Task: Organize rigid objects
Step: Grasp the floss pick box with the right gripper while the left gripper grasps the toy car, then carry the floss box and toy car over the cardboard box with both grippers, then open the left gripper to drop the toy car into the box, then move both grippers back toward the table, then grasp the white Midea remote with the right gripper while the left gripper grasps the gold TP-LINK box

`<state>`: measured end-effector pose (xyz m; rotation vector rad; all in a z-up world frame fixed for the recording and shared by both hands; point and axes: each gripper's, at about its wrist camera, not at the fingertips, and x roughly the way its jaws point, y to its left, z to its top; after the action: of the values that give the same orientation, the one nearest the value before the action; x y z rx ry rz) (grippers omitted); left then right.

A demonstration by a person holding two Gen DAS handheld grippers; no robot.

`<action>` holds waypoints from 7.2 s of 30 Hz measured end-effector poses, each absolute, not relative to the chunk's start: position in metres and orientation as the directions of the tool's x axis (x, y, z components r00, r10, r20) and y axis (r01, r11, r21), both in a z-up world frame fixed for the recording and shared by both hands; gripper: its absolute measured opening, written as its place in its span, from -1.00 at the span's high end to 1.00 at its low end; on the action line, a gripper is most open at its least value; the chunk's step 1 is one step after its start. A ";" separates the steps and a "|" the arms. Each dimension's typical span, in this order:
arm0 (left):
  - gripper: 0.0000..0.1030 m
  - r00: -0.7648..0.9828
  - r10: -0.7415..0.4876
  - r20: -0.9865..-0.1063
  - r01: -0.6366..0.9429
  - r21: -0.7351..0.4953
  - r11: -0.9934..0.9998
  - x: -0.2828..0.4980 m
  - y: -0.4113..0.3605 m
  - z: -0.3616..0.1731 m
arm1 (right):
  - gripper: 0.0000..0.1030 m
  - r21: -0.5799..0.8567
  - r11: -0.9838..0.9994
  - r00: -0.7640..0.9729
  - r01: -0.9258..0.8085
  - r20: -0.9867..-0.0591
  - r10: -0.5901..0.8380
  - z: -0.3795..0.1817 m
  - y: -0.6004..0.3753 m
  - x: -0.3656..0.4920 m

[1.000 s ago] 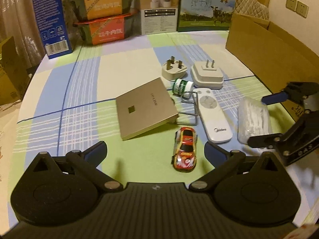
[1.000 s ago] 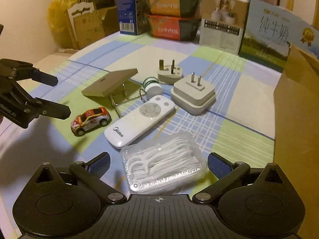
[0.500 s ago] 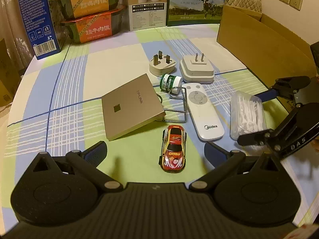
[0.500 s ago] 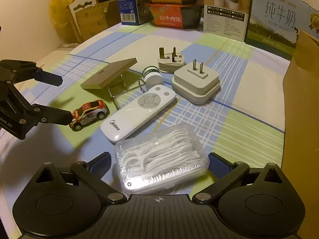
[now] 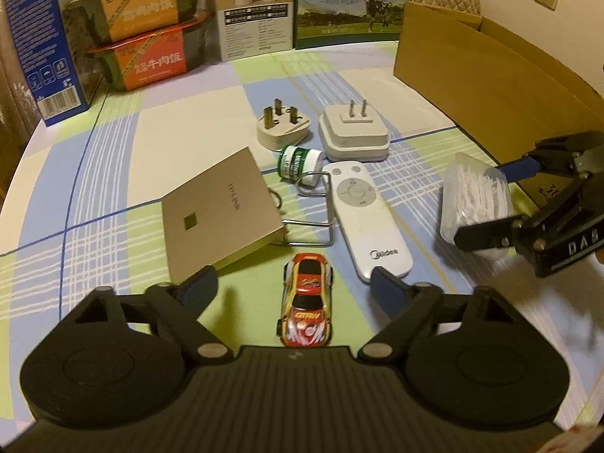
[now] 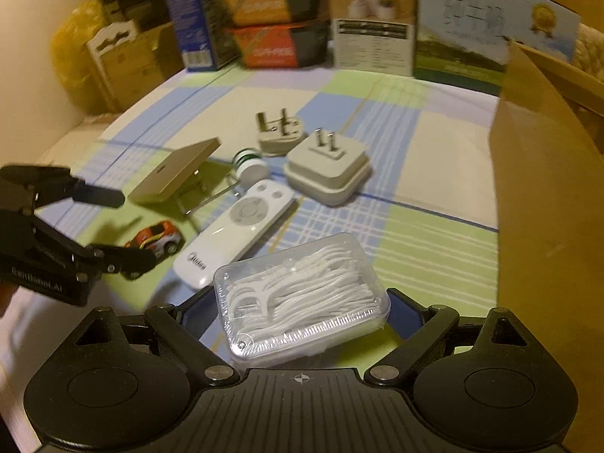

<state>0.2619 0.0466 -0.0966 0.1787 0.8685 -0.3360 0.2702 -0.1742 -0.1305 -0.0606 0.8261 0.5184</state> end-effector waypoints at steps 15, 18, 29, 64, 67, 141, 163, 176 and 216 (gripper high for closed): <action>0.37 0.550 -0.210 -0.808 0.403 0.037 0.915 0.262 0.039 -0.109 | -0.74 0.164 0.879 0.585 -0.448 -0.690 0.427 -0.122 -0.176 0.270; 0.42 0.550 -0.215 -0.807 0.402 0.030 0.915 0.262 0.038 -0.109 | -0.75 0.165 0.881 0.589 -0.444 -0.687 0.426 -0.121 -0.177 0.270; 0.51 0.545 -0.207 -0.812 0.363 0.006 0.932 0.262 0.041 -0.104 | -0.74 0.180 0.883 0.607 -0.433 -0.666 0.433 -0.117 -0.179 0.270; 0.51 0.706 -0.338 -0.622 0.404 -0.038 0.914 0.186 -0.069 0.034 | -0.74 0.123 0.950 0.836 -0.287 -0.451 0.311 0.002 -0.272 0.172; 0.51 0.705 -0.371 -0.605 0.443 -0.033 0.896 0.185 -0.096 0.049 | -0.74 0.117 0.965 0.853 -0.235 -0.451 0.263 0.011 -0.305 0.165; 0.40 0.668 -0.396 -0.630 0.473 -0.051 0.879 0.239 -0.178 0.030 | -0.75 0.270 0.963 0.826 -0.001 -0.543 0.153 -0.024 -0.414 0.205; 0.35 0.688 -0.364 -0.627 0.425 -0.058 0.903 0.224 -0.140 0.032 | -0.91 0.279 0.960 0.875 -0.011 -0.462 0.144 -0.002 -0.408 0.187; -0.07 0.741 -0.265 -0.617 0.313 -0.031 0.949 0.189 -0.069 0.045 | -0.91 0.293 0.952 0.893 -0.083 -0.401 0.202 0.031 -0.371 0.150; -0.98 0.724 -0.014 -0.689 0.017 -0.003 1.000 0.189 0.101 -0.039 | -0.90 0.291 0.902 0.728 -0.319 -0.535 0.429 -0.081 -0.164 0.197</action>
<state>0.1890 0.1009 -0.0394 0.0041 0.7606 -0.0175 0.1966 -0.1642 -0.0814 0.1842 0.6335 0.4147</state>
